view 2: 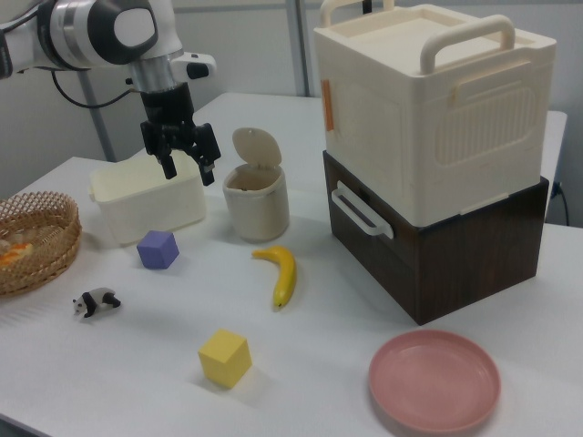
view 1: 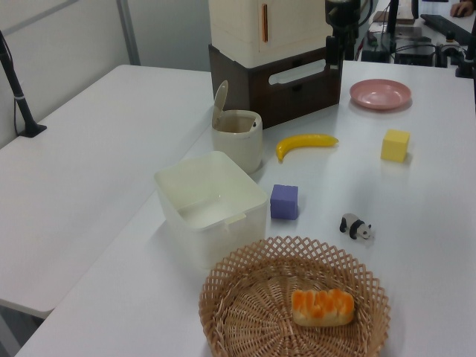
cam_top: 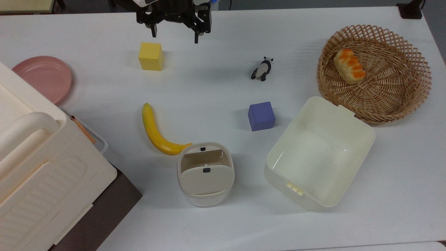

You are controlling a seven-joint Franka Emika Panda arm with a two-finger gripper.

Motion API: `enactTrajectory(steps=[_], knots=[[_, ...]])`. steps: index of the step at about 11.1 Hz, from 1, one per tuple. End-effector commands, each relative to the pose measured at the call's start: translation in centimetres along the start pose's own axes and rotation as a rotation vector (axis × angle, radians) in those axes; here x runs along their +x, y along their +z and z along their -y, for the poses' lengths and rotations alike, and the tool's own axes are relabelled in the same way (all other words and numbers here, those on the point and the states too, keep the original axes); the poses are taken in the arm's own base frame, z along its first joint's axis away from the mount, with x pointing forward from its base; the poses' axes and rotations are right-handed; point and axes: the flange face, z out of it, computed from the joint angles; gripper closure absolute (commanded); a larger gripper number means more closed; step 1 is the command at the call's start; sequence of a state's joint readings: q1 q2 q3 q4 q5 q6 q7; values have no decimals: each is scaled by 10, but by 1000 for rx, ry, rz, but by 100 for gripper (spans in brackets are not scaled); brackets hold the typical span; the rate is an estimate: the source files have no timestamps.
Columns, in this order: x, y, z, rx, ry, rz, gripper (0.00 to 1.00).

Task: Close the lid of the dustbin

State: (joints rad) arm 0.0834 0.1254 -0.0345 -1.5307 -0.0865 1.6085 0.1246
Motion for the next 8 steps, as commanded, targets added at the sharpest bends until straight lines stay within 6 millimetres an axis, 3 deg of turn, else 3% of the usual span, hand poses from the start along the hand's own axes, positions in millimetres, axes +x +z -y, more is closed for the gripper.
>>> enactTrajectory(steps=[1, 8], knots=[[-3, 0, -11, 16, -55, 11, 0], [-1, -4, -9, 18, -70, 7, 0]])
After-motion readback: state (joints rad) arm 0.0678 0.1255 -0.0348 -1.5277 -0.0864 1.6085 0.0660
